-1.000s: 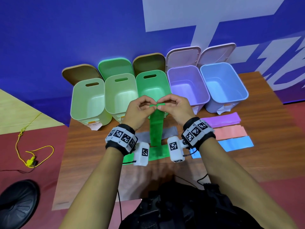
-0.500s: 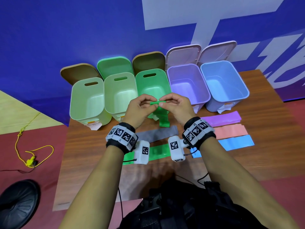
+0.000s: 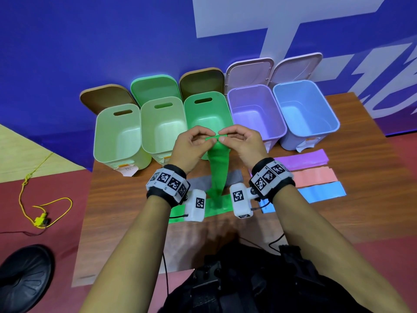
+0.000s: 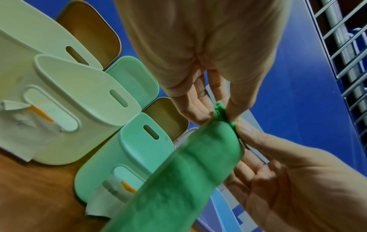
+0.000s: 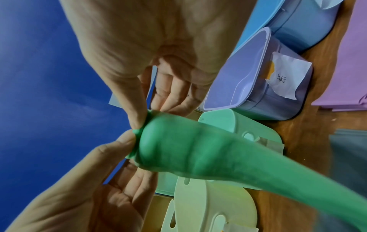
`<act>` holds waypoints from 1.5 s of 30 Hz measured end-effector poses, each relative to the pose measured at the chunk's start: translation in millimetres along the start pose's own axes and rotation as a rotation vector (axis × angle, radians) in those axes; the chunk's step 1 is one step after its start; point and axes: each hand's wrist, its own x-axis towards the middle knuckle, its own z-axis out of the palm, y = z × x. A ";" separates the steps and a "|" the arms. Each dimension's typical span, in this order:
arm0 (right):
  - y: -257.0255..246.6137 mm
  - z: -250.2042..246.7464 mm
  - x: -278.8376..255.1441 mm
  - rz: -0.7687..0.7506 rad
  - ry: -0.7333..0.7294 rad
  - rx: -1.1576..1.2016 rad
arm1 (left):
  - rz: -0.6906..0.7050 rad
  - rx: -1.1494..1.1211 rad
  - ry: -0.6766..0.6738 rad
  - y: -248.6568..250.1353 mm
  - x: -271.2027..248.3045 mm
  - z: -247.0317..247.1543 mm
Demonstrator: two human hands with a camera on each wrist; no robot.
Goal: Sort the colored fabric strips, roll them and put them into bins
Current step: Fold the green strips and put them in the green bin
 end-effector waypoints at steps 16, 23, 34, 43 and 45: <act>-0.3 -0.3 0.1 -0.017 -0.005 -0.006 | -0.010 0.006 0.032 -5.1 2.3 -0.4; 0.1 -0.6 0.4 -0.022 0.008 0.002 | 0.012 0.006 0.025 -5.6 3.0 -2.9; -0.1 1.5 2.2 -0.007 -0.003 0.007 | 0.037 0.020 0.021 -4.2 2.2 -3.9; -2.1 0.1 2.6 -0.030 -0.012 0.019 | 0.027 -0.001 0.010 -3.4 0.7 -1.7; 0.1 -0.2 2.3 -0.012 -0.019 0.038 | 0.045 0.002 0.005 -1.7 1.1 -1.9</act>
